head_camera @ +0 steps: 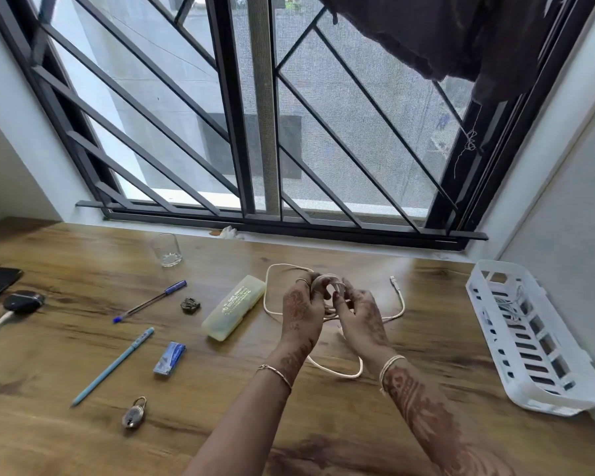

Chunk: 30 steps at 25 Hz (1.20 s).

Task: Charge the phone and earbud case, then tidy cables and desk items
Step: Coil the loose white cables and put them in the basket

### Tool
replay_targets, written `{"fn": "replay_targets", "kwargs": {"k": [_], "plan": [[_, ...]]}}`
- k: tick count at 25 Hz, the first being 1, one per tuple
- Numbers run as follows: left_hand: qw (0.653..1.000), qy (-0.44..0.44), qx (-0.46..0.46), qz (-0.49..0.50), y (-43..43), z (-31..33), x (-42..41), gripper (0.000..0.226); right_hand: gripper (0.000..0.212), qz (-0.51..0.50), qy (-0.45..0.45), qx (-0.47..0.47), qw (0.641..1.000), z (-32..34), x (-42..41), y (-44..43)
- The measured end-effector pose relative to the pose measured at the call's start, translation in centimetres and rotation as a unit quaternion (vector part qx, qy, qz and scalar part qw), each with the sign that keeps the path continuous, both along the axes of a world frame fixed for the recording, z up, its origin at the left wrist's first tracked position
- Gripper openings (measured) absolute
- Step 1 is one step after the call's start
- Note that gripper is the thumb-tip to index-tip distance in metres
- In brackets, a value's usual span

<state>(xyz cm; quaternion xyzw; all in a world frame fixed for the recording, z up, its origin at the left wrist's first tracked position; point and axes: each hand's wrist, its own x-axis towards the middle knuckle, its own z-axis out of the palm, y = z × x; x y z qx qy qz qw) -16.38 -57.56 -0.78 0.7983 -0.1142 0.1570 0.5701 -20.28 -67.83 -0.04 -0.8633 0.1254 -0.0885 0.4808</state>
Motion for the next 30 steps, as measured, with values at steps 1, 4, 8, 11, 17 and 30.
{"fn": "replay_targets", "kwargs": {"k": [1, 4, 8, 11, 17, 30], "plan": [[1.000, 0.002, -0.008, -0.007, 0.1, -0.1, 0.0, 0.010, 0.036, 0.009, 0.013, -0.005, 1.000, 0.0, 0.1, -0.3], [0.999, 0.015, -0.019, -0.030, 0.1, -0.3, 0.0, 0.009, 0.020, 0.030, 0.018, 0.040, 0.999, 0.2, 0.3, -0.9], [0.998, 0.051, -0.002, -0.039, 0.1, -0.7, 0.6, 0.013, 0.021, -0.007, -0.006, 0.095, 0.995, 0.8, 0.3, -1.2], [0.993, 0.107, -0.015, -0.037, 0.5, -0.9, 0.9, 0.019, 0.020, 0.000, 0.004, 0.088, 0.996, 0.7, 0.4, -1.3], [0.986, 0.145, -0.065, -0.056, 1.1, -0.3, 0.3, 0.026, 0.026, 0.031, 0.031, 0.283, 0.958, 1.6, -0.4, -1.8], [0.970, 0.174, -0.113, -0.128, 1.7, -0.8, -0.1, 0.016, 0.031, 0.052, 0.047, 0.470, 0.880, 1.7, -0.8, -1.8]]}}
